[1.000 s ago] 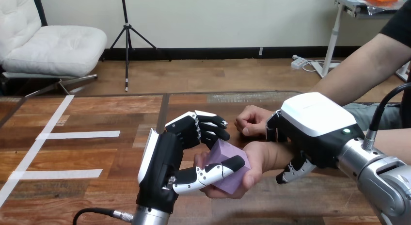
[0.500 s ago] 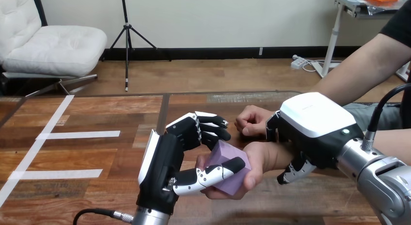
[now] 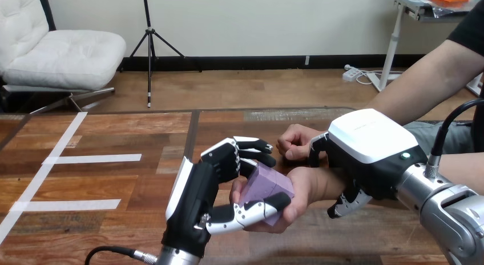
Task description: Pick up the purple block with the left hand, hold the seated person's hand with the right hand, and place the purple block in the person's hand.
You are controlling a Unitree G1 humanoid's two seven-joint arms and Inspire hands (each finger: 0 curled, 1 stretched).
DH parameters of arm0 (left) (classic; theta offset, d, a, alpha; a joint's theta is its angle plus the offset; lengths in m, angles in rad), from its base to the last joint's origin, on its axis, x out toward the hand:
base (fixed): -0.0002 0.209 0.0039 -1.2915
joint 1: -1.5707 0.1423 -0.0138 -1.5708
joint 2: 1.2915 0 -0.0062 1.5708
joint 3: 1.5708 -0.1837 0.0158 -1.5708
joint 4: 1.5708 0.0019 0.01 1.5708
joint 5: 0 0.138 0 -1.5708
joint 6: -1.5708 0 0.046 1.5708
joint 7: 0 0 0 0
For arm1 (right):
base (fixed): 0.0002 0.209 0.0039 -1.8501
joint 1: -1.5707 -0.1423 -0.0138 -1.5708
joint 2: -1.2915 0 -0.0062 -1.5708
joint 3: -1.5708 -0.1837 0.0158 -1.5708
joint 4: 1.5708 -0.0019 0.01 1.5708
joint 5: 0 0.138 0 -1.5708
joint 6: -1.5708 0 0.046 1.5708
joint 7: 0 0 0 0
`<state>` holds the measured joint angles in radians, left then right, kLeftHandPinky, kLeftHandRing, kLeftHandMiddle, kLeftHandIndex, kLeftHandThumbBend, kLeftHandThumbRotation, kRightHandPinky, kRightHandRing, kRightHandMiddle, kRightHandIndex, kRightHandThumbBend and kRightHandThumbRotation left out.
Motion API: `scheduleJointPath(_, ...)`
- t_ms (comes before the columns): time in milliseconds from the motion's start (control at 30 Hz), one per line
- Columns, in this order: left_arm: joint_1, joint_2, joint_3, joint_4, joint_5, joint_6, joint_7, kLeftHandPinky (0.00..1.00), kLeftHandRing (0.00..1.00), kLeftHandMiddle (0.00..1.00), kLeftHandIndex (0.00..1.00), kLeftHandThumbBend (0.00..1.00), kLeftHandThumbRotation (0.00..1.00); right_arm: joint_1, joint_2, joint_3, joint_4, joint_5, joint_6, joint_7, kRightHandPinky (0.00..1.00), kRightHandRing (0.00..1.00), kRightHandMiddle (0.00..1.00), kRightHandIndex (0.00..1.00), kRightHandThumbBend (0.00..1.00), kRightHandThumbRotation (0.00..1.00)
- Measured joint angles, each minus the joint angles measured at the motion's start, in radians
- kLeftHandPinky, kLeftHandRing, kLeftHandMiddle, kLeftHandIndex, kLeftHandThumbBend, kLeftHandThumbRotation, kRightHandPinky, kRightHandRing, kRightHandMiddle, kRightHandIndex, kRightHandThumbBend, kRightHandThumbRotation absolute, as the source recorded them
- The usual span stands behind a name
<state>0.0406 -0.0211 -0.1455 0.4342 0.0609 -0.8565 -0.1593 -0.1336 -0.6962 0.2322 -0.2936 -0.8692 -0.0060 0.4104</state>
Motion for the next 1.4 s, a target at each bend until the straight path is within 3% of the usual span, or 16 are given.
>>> scheduleJointPath(333, 0.01, 0.008, 0.0, 0.007, 0.019, -0.007, 0.001, 0.54, 0.64, 0.7, 0.69, 0.8, 0.22, 0.006, 0.0, 0.0, -0.012, -0.034, -0.002, 0.0, 0.53, 0.67, 0.71, 0.72, 0.83, 0.03)
scheduleJointPath(900, 0.016, 0.015, 0.003, 0.009, 0.068, -0.017, 0.03, 0.67, 0.75, 0.79, 0.77, 0.82, 0.32, 0.019, 0.0, -0.002, -0.019, -0.036, -0.01, 0.0, 0.64, 0.74, 0.78, 0.79, 0.85, 0.09)
scheduleJointPath(1400, 0.031, 0.029, 0.0, 0.009, 0.078, -0.017, 0.035, 0.73, 0.8, 0.83, 0.81, 0.85, 0.37, 0.071, 0.0, -0.045, -0.053, -0.032, -0.031, -0.023, 0.69, 0.78, 0.8, 0.81, 0.85, 0.1)
